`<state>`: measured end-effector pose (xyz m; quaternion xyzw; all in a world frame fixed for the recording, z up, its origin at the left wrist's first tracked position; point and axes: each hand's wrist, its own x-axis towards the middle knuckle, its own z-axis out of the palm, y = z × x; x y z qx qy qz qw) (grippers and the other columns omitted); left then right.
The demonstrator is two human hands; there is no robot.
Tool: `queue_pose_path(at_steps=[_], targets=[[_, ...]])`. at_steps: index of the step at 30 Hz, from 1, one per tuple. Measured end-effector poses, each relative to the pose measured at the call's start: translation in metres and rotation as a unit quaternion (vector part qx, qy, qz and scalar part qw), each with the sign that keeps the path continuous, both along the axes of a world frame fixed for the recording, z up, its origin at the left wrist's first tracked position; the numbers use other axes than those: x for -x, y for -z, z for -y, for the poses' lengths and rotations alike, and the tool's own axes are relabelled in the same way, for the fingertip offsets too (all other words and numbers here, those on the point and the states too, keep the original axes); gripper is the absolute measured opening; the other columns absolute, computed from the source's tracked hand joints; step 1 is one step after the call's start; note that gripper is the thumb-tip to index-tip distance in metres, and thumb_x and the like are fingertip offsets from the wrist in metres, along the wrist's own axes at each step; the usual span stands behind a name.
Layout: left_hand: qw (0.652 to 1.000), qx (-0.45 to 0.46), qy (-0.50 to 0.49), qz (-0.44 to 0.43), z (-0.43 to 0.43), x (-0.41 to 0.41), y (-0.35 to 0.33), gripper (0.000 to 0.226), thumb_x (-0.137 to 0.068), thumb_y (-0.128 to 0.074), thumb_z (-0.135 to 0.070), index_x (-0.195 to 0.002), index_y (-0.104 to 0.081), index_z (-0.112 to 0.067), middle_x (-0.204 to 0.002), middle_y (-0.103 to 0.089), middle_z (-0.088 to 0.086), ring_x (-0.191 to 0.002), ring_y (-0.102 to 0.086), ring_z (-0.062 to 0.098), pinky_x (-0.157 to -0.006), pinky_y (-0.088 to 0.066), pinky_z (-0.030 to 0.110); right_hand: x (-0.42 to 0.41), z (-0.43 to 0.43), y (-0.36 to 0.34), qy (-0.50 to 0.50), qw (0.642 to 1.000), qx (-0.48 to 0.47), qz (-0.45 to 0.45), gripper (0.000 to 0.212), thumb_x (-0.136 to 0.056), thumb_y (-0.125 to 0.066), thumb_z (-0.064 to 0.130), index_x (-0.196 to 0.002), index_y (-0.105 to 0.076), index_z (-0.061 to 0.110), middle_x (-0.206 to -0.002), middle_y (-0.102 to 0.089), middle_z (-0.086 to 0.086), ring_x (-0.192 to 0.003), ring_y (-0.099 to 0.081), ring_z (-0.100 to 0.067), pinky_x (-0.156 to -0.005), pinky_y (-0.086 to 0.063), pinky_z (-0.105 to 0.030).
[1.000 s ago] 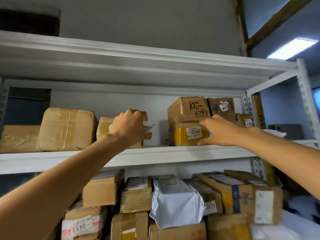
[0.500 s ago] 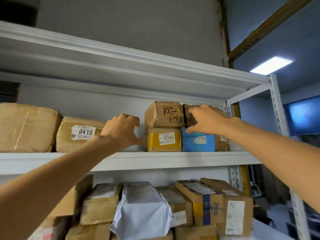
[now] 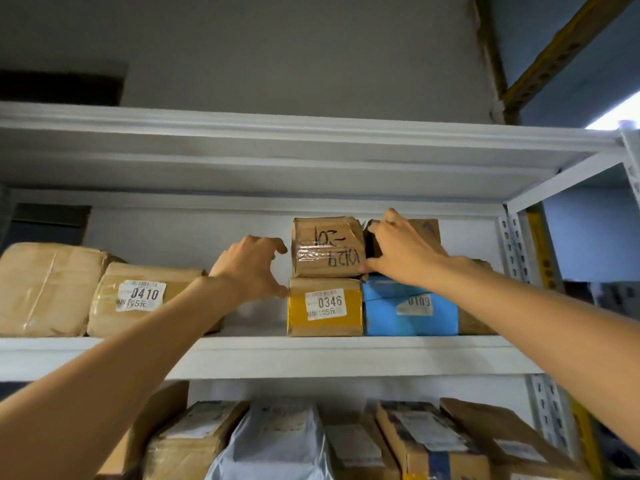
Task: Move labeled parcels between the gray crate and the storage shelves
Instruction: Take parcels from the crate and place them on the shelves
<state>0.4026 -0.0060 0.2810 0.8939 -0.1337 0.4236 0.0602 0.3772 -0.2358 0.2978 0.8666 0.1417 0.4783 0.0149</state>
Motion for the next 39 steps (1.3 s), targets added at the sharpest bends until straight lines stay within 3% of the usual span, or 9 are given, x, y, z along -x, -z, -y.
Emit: queue_pose_path(at_steps=[3,5,9,13,20,25,27,32,39], targets=[[0.978,0.094,0.138,-0.122,0.002,-0.007,-0.007,0.093,-0.067,-0.086,-0.033,-0.145,-0.036,-0.025,-0.136,-0.053,0.0,-0.12,-0.053,0.019,-0.101,-0.046,0.035,-0.002,-0.004,0.001,-0.016,1.0,-0.021,-0.016,0.04,-0.077,-0.074,0.051,-0.095,-0.06,0.018,-0.105,-0.037,-0.003,-0.083,-0.055,-0.021,-0.06,-0.04,-0.03],[0.919,0.21,0.272,-0.193,0.01,-0.006,-0.008,0.069,-0.076,-0.081,-0.022,-0.134,-0.043,-0.023,-0.123,-0.06,0.003,-0.109,-0.06,0.016,-0.092,-0.05,0.028,-0.006,-0.012,-0.001,-0.052,0.995,-0.083,-0.033,0.041,-0.076,-0.077,0.047,-0.092,-0.062,0.013,-0.109,-0.04,-0.006,-0.083,-0.055,-0.022,-0.06,-0.037,-0.03],[0.842,0.355,0.368,-0.172,0.023,-0.009,-0.005,0.056,-0.084,-0.072,-0.021,-0.131,-0.046,-0.007,-0.112,-0.067,0.015,-0.093,-0.068,0.022,-0.081,-0.058,0.028,-0.017,-0.027,0.0,-0.121,0.966,-0.229,-0.024,0.041,-0.068,-0.083,0.044,-0.087,-0.067,0.011,-0.1,-0.065,-0.009,-0.09,-0.061,-0.024,-0.057,-0.038,-0.028],[0.817,0.357,0.414,-0.18,0.02,-0.008,0.003,0.052,-0.087,-0.067,-0.007,-0.134,-0.045,-0.005,-0.112,-0.067,0.016,-0.092,-0.067,0.02,-0.08,-0.057,0.023,-0.019,-0.033,0.01,-0.173,0.929,-0.324,-0.04,0.033,-0.072,-0.083,0.03,-0.095,-0.069,0.011,-0.093,-0.069,-0.004,-0.088,-0.065,-0.021,-0.078,-0.055,-0.037],[0.812,0.334,0.454,-0.154,0.008,0.005,0.009,0.054,-0.084,-0.067,0.003,-0.132,-0.05,-0.012,-0.122,-0.061,0.012,-0.112,-0.062,0.026,-0.098,-0.051,0.037,0.005,-0.034,0.017,-0.249,0.883,-0.396,-0.031,0.038,-0.068,-0.087,0.019,-0.095,-0.061,0.013,-0.095,-0.069,-0.003,-0.088,-0.064,-0.018,-0.081,-0.054,-0.036],[0.799,0.357,0.466,-0.127,-0.001,0.012,0.021,0.058,-0.083,-0.07,-0.005,-0.134,-0.048,-0.019,-0.123,-0.061,0.004,-0.107,-0.064,0.017,-0.093,-0.053,0.033,0.013,-0.03,0.02,-0.259,0.881,-0.395,-0.034,0.067,-0.063,-0.09,0.017,-0.12,-0.055,0.012,-0.113,-0.065,-0.002,-0.103,-0.061,-0.018,-0.08,-0.049,-0.029],[0.811,0.347,0.454,-0.124,0.001,0.01,0.022,0.065,-0.083,-0.071,-0.003,-0.139,-0.043,-0.021,-0.125,-0.059,0.002,-0.104,-0.063,0.014,-0.078,-0.056,0.021,0.017,-0.03,0.018,-0.246,0.892,-0.375,-0.059,0.067,-0.067,-0.088,0.018,-0.127,-0.057,0.015,-0.117,-0.065,0.001,-0.103,-0.059,-0.015,-0.075,-0.043,-0.022],[0.79,0.376,0.455,-0.166,0.002,0.005,0.012,0.081,-0.082,-0.07,0.0,-0.15,-0.031,-0.021,-0.126,-0.059,0.006,-0.114,-0.061,0.025,-0.092,-0.052,0.034,0.015,-0.035,0.019,-0.277,0.884,-0.357,-0.124,0.046,-0.075,-0.079,0.004,-0.115,-0.059,0.016,-0.106,-0.067,-0.003,-0.1,-0.063,-0.02,-0.084,-0.054,-0.037],[0.716,0.401,0.544,-0.175,0.002,0.018,0.003,0.047,-0.083,-0.059,0.014,-0.126,-0.053,-0.006,-0.099,-0.07,0.011,-0.092,-0.069,0.025,-0.072,-0.058,0.029,0.008,-0.035,0.012,-0.301,0.882,-0.359,-0.052,0.041,-0.067,-0.084,-0.002,-0.092,-0.059,0.02,-0.097,-0.069,-0.003,-0.09,-0.067,-0.02,-0.075,-0.058,-0.036]])
